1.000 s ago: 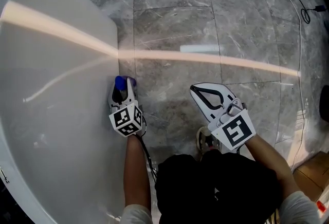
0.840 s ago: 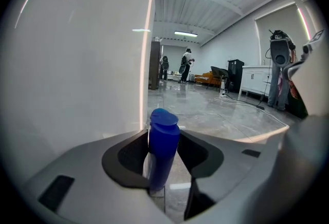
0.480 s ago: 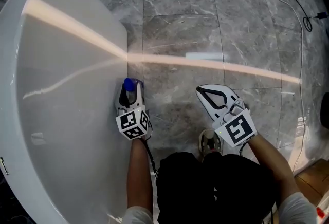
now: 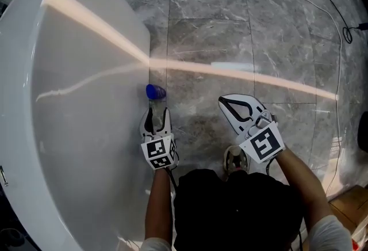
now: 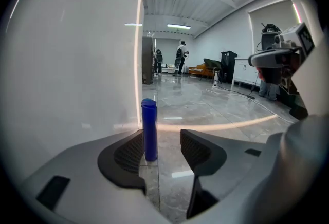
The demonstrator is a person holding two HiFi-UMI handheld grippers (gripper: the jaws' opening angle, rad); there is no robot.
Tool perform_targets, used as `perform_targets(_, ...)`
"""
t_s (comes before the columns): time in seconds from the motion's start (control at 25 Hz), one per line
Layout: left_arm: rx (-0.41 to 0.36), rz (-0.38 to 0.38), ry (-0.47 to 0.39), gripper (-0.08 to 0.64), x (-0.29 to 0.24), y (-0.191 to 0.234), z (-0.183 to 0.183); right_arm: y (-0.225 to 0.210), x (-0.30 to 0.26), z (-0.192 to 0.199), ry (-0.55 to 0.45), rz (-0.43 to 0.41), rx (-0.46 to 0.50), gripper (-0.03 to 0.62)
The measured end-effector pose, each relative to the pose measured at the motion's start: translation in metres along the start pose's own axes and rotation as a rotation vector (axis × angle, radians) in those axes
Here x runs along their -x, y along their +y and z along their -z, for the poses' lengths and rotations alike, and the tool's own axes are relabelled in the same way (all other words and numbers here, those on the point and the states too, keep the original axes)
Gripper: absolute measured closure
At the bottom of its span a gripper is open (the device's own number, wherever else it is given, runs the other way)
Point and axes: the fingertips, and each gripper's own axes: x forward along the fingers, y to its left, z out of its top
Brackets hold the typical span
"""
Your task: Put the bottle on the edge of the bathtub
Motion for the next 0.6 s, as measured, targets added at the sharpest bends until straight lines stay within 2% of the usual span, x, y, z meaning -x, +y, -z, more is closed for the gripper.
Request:
perform_targets(0.16,-0.067,0.006,-0.002,0.351,0.023,-0.011,-0.005,0.004,-0.010,-0.015,-0.026,-0.009,0.035,0.586)
perform_targets(0.44,0.010,0.018,0.025,0.351,0.057,-0.015,-0.050,-0.007,-0.020,-0.058,-0.004,-0.064,0.093,0.588)
perform_targets(0.48,0.015,0.027,0.030,0.364,0.064,-0.017,-0.062,-0.010,-0.016,-0.067,0.008,-0.072,0.095,0.588)
perform_targets(0.52,0.018,0.035,0.032,0.407,0.072,-0.019,-0.075,-0.012,-0.012,-0.077,0.016,-0.078,0.100,0.588)
perform_targets(0.6,0.030,0.037,0.030,0.528,0.090,-0.022,-0.098,-0.010,-0.005,-0.102,0.017,-0.093,0.122,0.588)
